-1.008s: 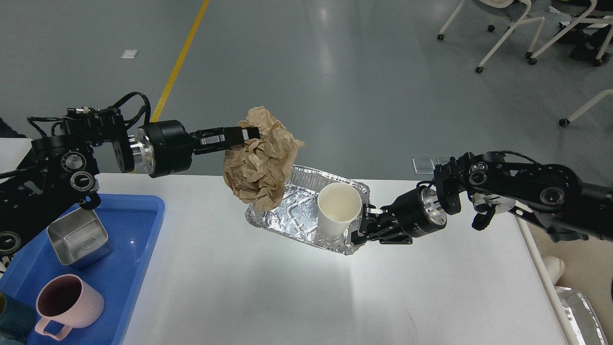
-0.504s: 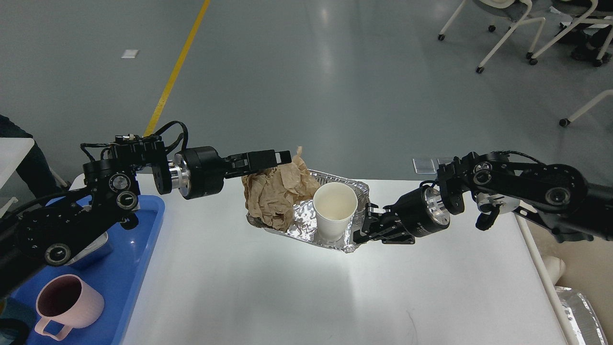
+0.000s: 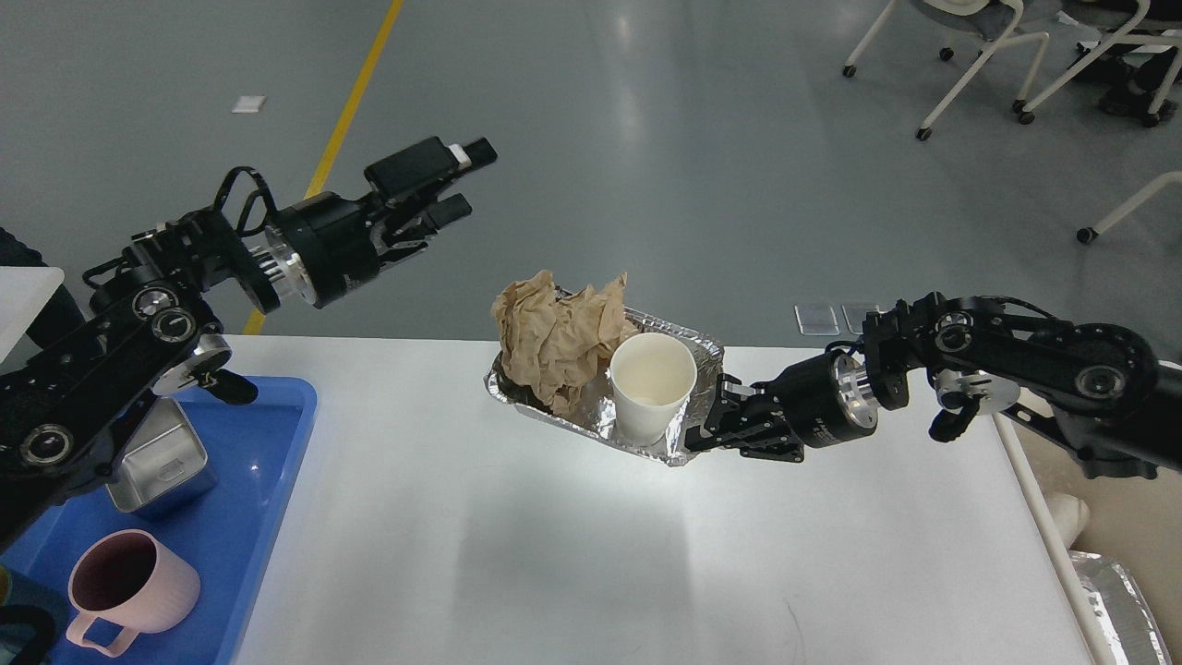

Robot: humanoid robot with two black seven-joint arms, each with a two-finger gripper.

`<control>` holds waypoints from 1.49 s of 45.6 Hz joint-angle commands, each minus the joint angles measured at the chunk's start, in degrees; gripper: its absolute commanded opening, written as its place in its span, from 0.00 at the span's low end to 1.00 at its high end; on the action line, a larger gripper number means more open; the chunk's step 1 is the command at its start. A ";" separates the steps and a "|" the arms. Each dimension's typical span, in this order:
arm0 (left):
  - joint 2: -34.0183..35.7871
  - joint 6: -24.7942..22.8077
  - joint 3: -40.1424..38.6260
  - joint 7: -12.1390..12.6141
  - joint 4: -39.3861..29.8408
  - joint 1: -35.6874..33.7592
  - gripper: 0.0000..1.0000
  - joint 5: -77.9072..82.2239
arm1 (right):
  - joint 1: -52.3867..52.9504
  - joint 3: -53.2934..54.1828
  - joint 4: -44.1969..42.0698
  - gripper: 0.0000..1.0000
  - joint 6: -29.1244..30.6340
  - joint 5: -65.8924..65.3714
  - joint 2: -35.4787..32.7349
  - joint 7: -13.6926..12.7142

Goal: Tidy desktop
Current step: 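Carry the foil tray with the right gripper to the white bin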

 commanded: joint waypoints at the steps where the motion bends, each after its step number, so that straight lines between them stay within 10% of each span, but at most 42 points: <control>1: 0.36 3.55 -5.25 -0.35 0.87 4.53 0.97 -9.70 | -2.97 4.77 0.05 0.00 -0.07 -0.01 -3.45 0.00; 20: -1.83 6.55 -17.48 -0.71 11.67 17.99 0.97 -42.68 | -24.49 25.60 5.06 0.00 -10.44 0.70 -16.28 -0.09; 37: -8.69 -1.97 -24.59 0.00 25.29 18.96 0.97 -46.02 | -49.54 46.43 4.18 0.00 -13.52 6.05 -22.52 0.96; 55: -10.98 -2.95 -26.27 0.00 28.29 18.08 0.97 -46.02 | -55.18 49.34 -11.37 0.00 -15.27 10.01 -22.53 4.22; 56: -10.89 -2.95 -26.27 0.00 28.29 18.08 0.97 -46.02 | -55.27 49.34 -12.33 0.05 -15.80 10.62 -22.44 4.22; 61: -10.89 -2.95 -26.18 0.00 28.29 18.16 0.97 -45.93 | -55.71 49.34 -16.91 0.93 -20.71 13.44 -22.00 4.22; 68: -10.98 -2.95 -25.83 0.00 28.29 18.17 0.97 -45.93 | -55.97 49.25 -19.11 1.00 -25.03 14.06 -22.09 4.04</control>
